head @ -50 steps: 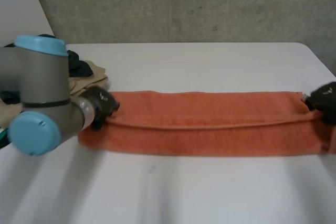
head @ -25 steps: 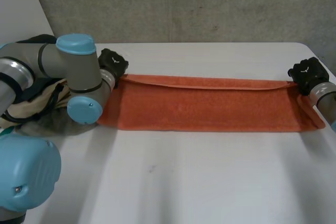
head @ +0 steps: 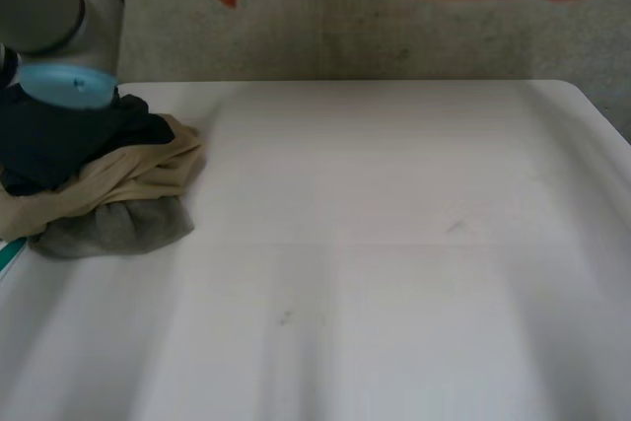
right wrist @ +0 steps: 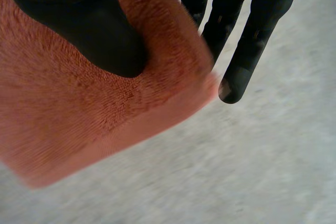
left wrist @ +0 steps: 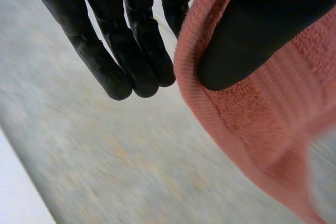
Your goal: Fold the laundry.
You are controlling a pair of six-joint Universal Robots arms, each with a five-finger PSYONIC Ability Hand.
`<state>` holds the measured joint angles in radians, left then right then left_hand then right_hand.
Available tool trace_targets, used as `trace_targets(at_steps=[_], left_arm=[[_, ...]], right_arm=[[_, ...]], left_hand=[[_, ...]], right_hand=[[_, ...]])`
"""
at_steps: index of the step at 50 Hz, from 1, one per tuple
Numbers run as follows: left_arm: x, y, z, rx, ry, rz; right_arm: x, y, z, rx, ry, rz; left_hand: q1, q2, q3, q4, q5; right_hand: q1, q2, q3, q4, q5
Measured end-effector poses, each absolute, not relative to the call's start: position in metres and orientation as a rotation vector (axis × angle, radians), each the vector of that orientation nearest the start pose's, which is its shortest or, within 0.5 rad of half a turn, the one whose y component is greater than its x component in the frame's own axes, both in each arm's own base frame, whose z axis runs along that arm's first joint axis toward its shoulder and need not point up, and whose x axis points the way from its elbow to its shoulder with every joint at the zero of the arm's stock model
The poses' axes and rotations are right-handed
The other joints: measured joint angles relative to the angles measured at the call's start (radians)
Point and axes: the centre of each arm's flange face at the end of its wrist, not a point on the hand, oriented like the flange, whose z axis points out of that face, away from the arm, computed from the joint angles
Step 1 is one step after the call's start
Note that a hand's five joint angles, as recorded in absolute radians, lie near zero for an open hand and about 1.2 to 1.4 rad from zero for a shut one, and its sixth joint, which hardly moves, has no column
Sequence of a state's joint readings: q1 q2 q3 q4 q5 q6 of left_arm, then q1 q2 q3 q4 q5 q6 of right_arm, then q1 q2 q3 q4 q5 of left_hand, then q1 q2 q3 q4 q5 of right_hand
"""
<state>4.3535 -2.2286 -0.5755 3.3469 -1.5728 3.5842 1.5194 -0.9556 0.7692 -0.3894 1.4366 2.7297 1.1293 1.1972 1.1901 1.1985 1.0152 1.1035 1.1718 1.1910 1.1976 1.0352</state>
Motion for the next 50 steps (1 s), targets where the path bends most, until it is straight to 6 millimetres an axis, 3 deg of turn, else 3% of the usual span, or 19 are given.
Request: trace_targets(at_steps=[6,11,13,14,15,19,21,26,32,33,39,44,50], left_arm=[[-0.291,-0.403,0.339,0.695,1.568,-2.517],[-0.289,-0.408,0.269,0.83,1.755,-2.283],[-0.289,-0.408,0.259,0.852,1.781,-2.246],[-0.287,-0.405,0.233,0.909,1.849,-2.146],[-0.286,-0.403,0.219,0.942,1.886,-2.088],[-0.279,-0.386,0.18,1.057,2.011,-1.869],[-0.273,-0.375,0.17,1.105,2.063,-1.771],[-0.258,-0.339,0.165,1.208,2.166,-1.566],[-0.238,-0.291,0.172,1.34,2.245,-1.327],[-0.231,-0.276,0.174,1.384,2.266,-1.247],[-0.22,-0.246,0.181,1.507,2.307,-1.076],[-0.227,-0.253,0.186,1.533,2.285,-1.117],[-0.243,-0.291,0.188,1.431,2.239,-1.269]], right_arm=[[0.119,-0.482,0.32,-0.658,1.804,-2.828],[0.119,-0.482,0.249,-0.797,1.995,-2.519],[0.118,-0.482,0.238,-0.813,2.022,-2.472],[0.115,-0.48,0.211,-0.849,2.094,-2.362],[0.113,-0.479,0.196,-0.869,2.137,-2.301],[0.102,-0.472,0.159,-0.949,2.287,-2.112],[0.097,-0.466,0.151,-0.993,2.351,-2.031],[0.08,-0.442,0.151,-1.113,2.514,-1.77],[0.063,-0.406,0.176,-1.244,2.647,-1.437],[0.058,-0.392,0.185,-1.298,2.671,-1.317],[0.055,-0.362,0.208,-1.443,2.665,-1.06],[0.064,-0.366,0.206,-1.488,2.639,-1.11],[0.089,-0.395,0.186,-1.488,2.567,-1.402]], left_hand=[[0.0,0.0,0.0,0.0,0.0],[0.0,0.0,0.0,0.0,0.0],[0.0,0.0,0.0,0.0,0.0],[0.0,0.0,0.0,0.0,0.0],[0.0,0.0,0.0,0.0,0.0],[0.0,0.0,0.0,0.0,0.0],[0.0,0.0,0.0,0.0,0.0],[0.0,0.0,0.0,0.0,0.0],[0.0,0.0,0.0,0.0,0.0],[0.0,0.0,0.0,0.0,0.0],[0.0,0.0,0.0,0.0,0.0],[0.0,0.0,0.0,0.0,0.0],[0.0,0.0,0.0,0.0,0.0]], right_hand=[[0.0,0.0,0.0,0.0,0.0],[0.0,0.0,0.0,0.0,0.0],[0.0,0.0,0.0,0.0,0.0],[0.0,0.0,0.0,0.0,0.0],[0.0,0.0,0.0,0.0,0.0],[0.0,0.0,0.0,0.0,0.0],[0.0,0.0,0.0,0.0,0.0],[0.0,0.0,0.0,0.0,0.0],[0.0,0.0,0.0,0.0,0.0],[0.0,0.0,0.0,0.0,0.0],[0.0,0.0,0.0,0.0,0.0],[0.0,0.0,0.0,0.0,0.0],[0.0,0.0,0.0,0.0,0.0]])
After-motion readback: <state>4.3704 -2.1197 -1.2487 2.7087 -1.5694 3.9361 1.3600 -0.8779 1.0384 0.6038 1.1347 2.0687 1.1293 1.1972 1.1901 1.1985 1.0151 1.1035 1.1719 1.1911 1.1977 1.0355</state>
